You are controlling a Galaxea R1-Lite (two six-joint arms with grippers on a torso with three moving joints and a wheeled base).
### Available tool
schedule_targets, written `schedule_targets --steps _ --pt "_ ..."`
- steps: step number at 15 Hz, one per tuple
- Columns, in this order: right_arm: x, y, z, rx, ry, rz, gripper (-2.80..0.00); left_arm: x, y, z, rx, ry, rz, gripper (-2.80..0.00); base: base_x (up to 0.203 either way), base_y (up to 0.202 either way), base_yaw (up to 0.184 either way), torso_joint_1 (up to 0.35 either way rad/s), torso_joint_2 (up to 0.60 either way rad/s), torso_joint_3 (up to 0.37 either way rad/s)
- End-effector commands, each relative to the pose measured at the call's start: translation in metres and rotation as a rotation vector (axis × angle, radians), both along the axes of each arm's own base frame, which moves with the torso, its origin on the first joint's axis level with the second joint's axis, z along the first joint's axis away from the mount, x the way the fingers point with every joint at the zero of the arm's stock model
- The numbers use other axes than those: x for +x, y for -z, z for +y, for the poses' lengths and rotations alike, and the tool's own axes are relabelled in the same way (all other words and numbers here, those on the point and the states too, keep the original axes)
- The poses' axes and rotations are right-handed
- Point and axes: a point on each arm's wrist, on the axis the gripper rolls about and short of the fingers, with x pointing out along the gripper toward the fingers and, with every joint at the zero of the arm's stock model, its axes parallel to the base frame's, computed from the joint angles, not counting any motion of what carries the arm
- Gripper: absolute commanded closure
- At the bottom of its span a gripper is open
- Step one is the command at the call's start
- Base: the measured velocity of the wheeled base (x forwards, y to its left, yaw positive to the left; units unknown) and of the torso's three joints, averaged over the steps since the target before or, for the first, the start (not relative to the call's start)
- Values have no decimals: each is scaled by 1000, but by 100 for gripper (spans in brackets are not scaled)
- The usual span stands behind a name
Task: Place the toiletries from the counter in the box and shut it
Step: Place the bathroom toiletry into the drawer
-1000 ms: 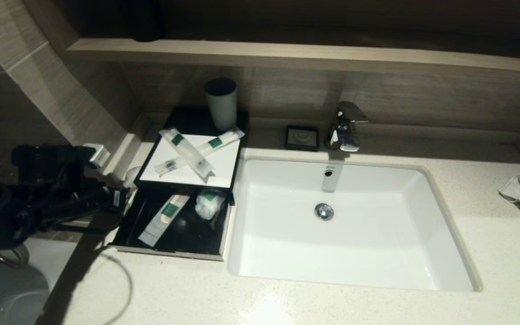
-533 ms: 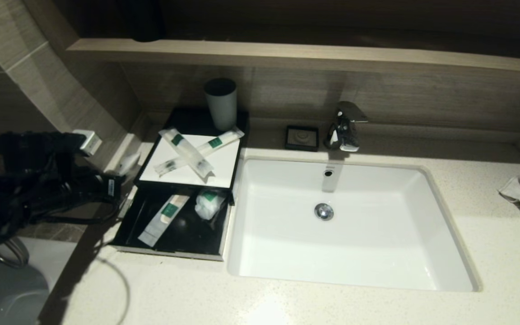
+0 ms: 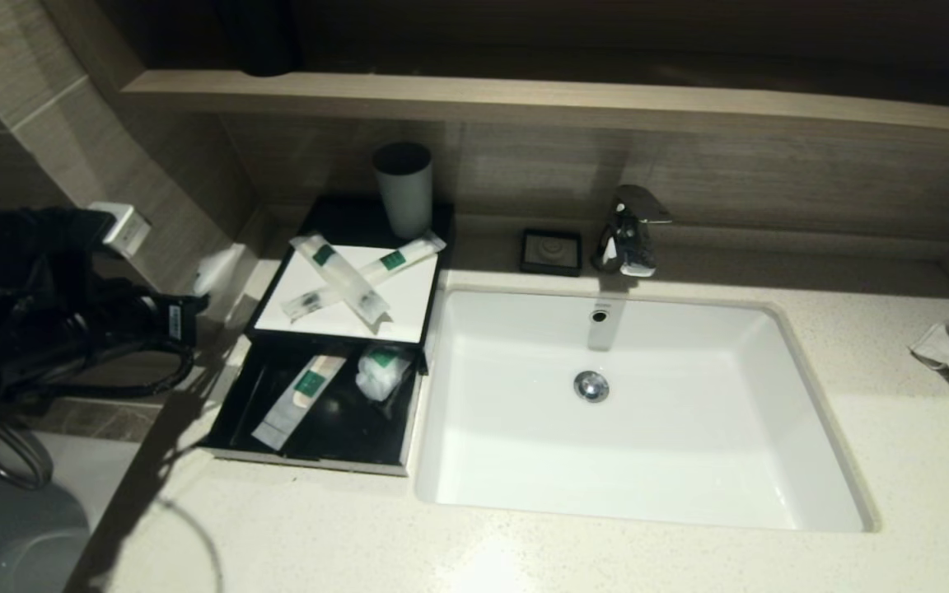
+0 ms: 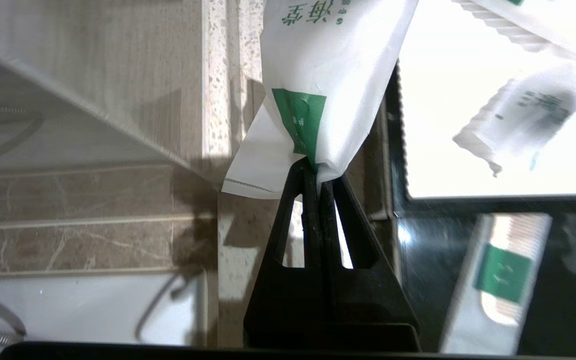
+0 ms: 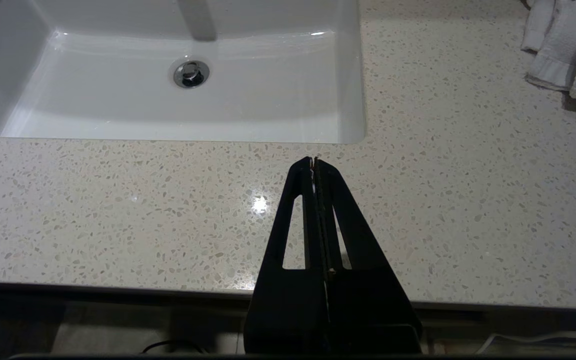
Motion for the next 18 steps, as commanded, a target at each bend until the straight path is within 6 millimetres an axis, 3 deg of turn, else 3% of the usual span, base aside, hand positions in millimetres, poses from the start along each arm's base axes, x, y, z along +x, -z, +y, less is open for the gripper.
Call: schedule_targets --steps 1,7,11,18 --pt "0 0 0 0 0 0 0 -24 -21 -4 -2 13 -20 0 0 0 0 0 0 0" --pt "0 0 0 0 0 0 0 -65 -44 -27 -35 96 38 0 0 0 0 0 0 0" --pt "0 0 0 0 0 0 0 -79 -37 -51 -78 174 129 0 0 0 0 0 0 0" --pt "0 0 0 0 0 1 0 -78 -10 -86 -88 116 267 0 0 0 0 0 0 0"
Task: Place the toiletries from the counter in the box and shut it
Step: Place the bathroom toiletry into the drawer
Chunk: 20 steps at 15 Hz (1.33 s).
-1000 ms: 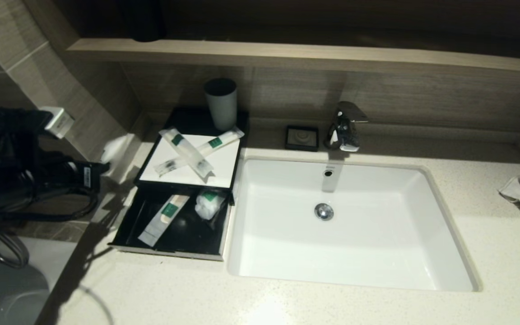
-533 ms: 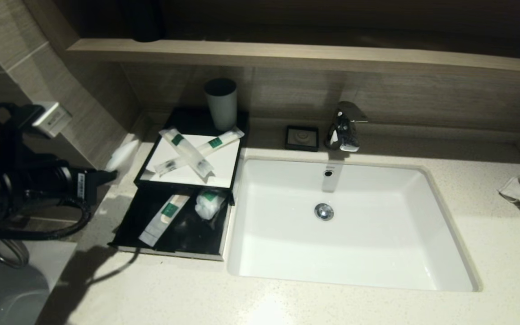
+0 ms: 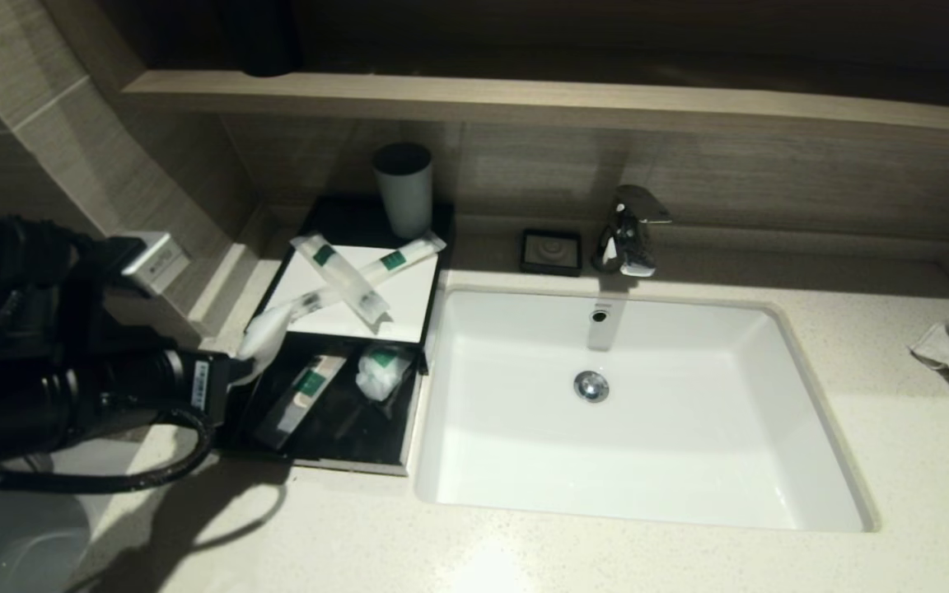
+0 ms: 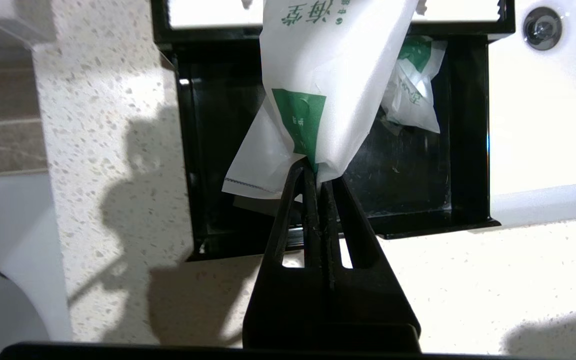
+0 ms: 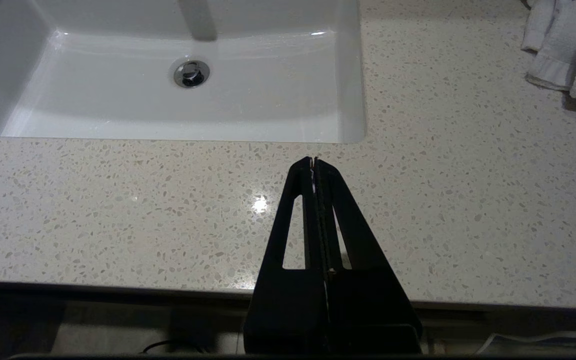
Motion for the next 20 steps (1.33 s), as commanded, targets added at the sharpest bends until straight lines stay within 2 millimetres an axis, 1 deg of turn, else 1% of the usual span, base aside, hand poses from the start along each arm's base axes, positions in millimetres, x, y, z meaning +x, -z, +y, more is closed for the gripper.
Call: schedule_targets --steps 1,4,9,11,20 --pt "0 0 0 0 2 2 0 5 10 -13 4 -11 45 0 0 0 0 0 0 0" --pt "0 0 0 0 0 1 0 8 16 -24 -14 -36 79 0 0 0 0 0 0 0" --pt "0 0 0 0 0 0 0 2 27 -43 -37 -19 137 0 0 0 0 0 0 0" --pt "0 0 0 0 0 0 0 7 34 -49 -27 -57 161 0 0 0 0 0 0 0" --pt "0 0 0 0 0 0 0 22 51 -56 -34 -120 222 0 0 0 0 0 0 0"
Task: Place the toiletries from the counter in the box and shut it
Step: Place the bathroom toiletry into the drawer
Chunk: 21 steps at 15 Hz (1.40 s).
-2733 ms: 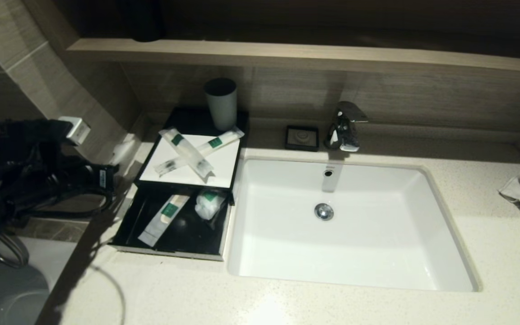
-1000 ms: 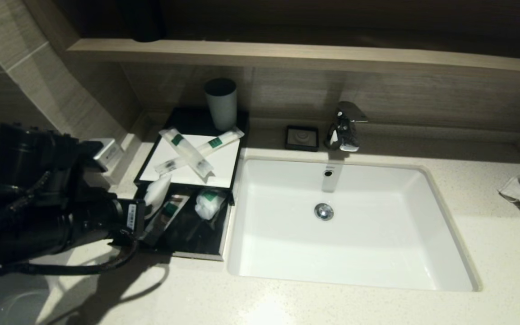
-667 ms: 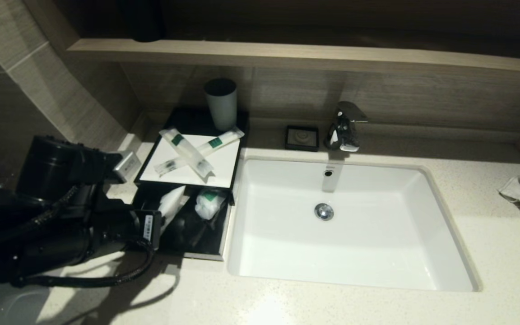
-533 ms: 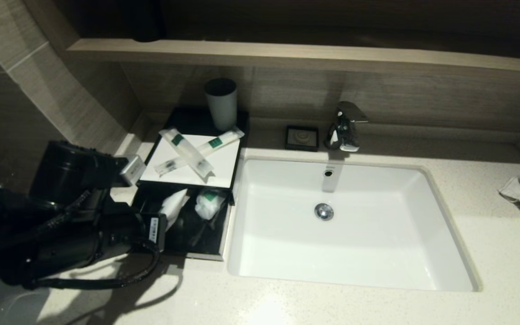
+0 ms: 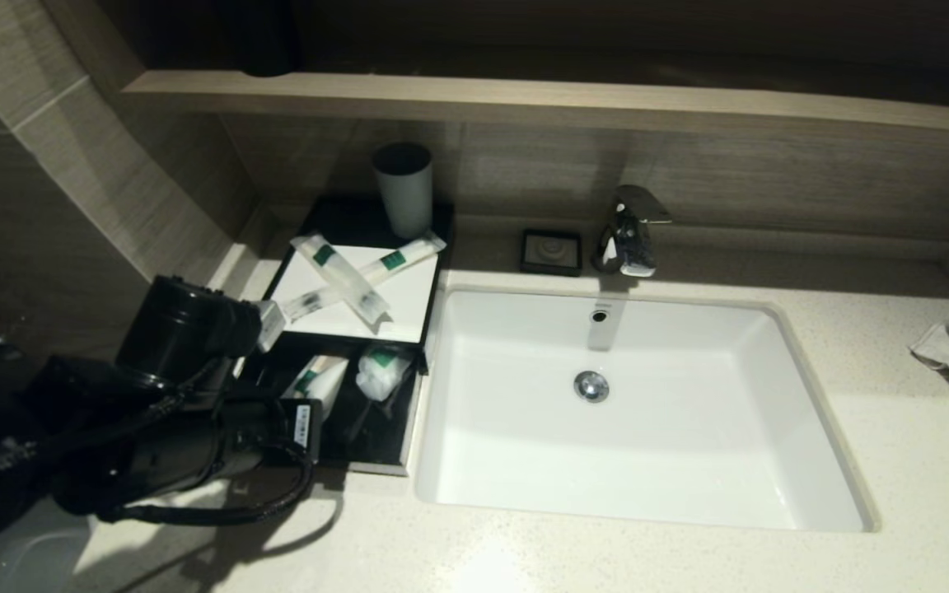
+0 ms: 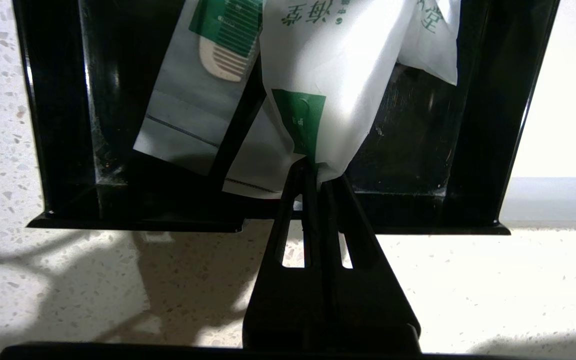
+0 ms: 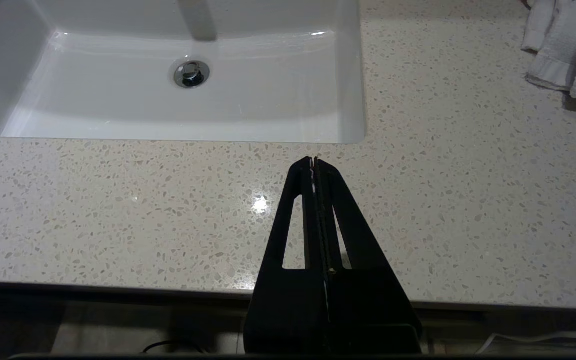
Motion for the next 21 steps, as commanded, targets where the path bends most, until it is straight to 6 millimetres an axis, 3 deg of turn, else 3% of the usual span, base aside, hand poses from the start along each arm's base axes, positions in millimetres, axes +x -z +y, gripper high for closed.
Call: schedule_targets --steps 1,10,18,19,21 --pt "0 0 0 0 0 1 0 6 6 -4 4 -8 25 0 0 0 0 0 0 0" --pt "0 0 0 0 0 0 0 22 15 -14 11 -10 27 0 0 0 0 0 0 0" --pt "0 0 0 0 0 0 0 28 11 -17 9 -19 11 0 0 0 0 0 0 0" --pt "0 0 0 0 0 2 0 28 11 -17 10 -20 11 -280 0 0 0 0 0 0" --pt "0 0 0 0 1 0 0 28 12 -17 11 -19 13 -280 0 0 0 0 0 0"
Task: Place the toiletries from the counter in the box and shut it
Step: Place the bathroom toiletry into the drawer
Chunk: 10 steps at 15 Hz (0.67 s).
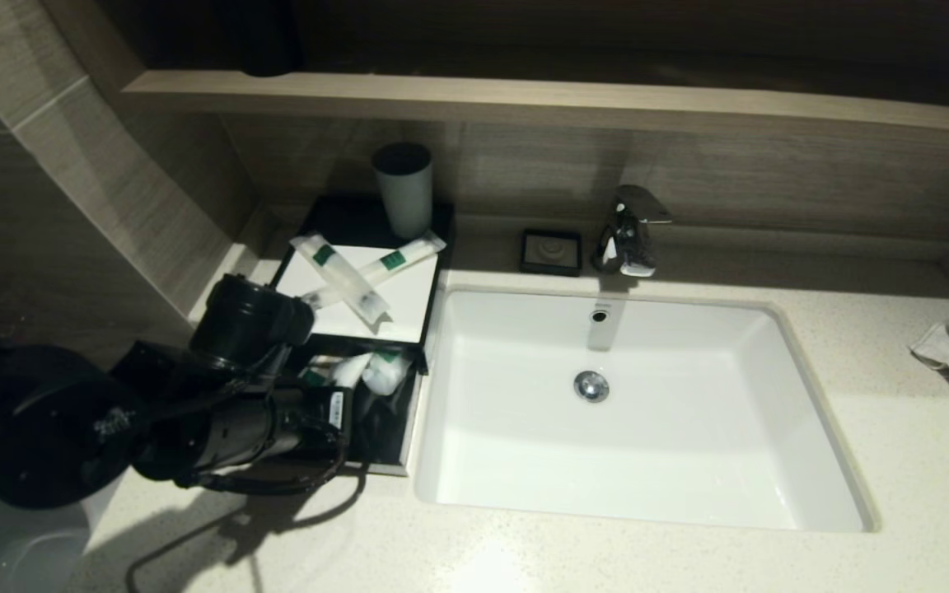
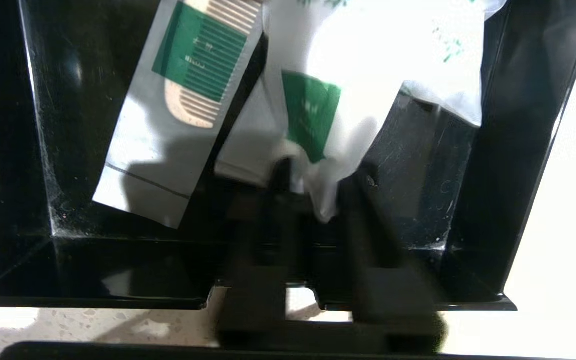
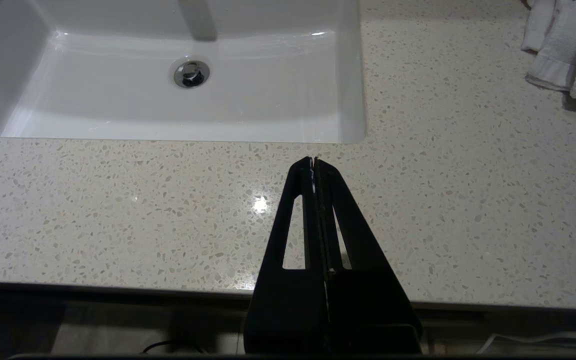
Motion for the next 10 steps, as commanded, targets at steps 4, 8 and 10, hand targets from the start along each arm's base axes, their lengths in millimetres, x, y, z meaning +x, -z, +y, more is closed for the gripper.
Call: schedule_targets --steps 4,8,10 --pt "0 0 0 0 0 -1 0 -4 -6 2 -14 -2 -23 -280 0 0 0 0 0 0" --pt "0 0 0 0 0 0 0 -14 -24 8 -34 -14 -87 -280 0 0 0 0 0 0" --pt "0 0 0 0 0 -1 0 -19 -31 11 -44 -17 -112 -280 0 0 0 0 0 0"
